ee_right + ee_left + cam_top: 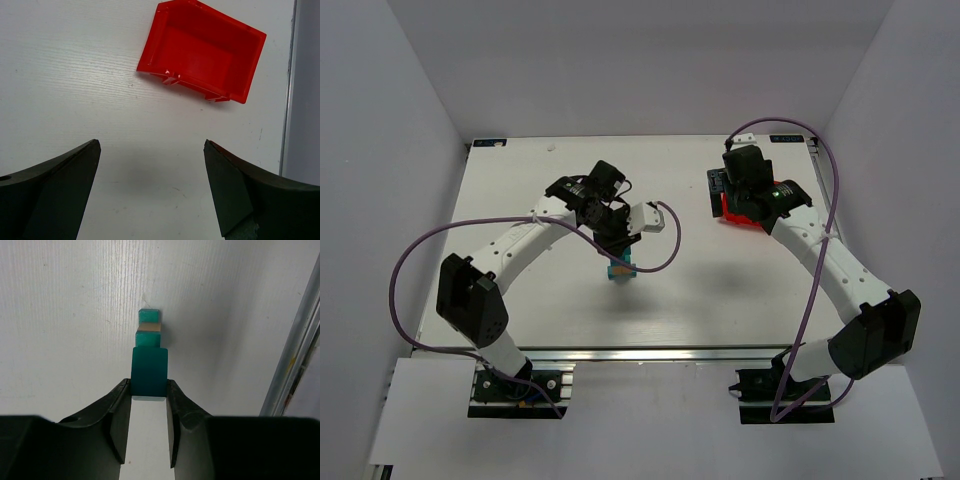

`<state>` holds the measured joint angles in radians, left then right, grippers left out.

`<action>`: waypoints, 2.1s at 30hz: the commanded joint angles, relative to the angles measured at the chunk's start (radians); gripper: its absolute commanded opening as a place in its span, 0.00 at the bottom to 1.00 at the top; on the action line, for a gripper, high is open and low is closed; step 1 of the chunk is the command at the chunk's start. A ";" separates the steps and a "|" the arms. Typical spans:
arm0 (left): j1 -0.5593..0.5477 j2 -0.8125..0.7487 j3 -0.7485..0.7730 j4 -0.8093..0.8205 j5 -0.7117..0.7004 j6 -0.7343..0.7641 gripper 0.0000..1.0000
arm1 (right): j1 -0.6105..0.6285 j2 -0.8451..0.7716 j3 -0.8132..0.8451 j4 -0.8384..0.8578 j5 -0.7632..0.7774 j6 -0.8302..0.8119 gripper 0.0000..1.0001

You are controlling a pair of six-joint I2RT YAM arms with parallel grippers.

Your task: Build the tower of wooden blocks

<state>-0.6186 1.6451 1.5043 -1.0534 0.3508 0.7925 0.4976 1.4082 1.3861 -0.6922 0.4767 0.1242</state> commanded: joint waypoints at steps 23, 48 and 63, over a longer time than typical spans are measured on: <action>-0.009 -0.019 -0.042 0.026 -0.027 0.036 0.00 | -0.001 0.012 0.060 -0.007 0.003 0.003 0.89; -0.010 0.010 -0.032 0.027 -0.022 0.065 0.05 | -0.001 -0.006 0.050 -0.007 0.003 0.003 0.89; -0.012 0.022 -0.001 -0.003 -0.001 0.082 0.09 | -0.001 -0.009 0.044 -0.003 0.002 0.000 0.89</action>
<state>-0.6243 1.6775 1.4605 -1.0382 0.3138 0.8539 0.4976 1.4246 1.4094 -0.7074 0.4690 0.1238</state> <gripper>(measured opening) 0.405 0.893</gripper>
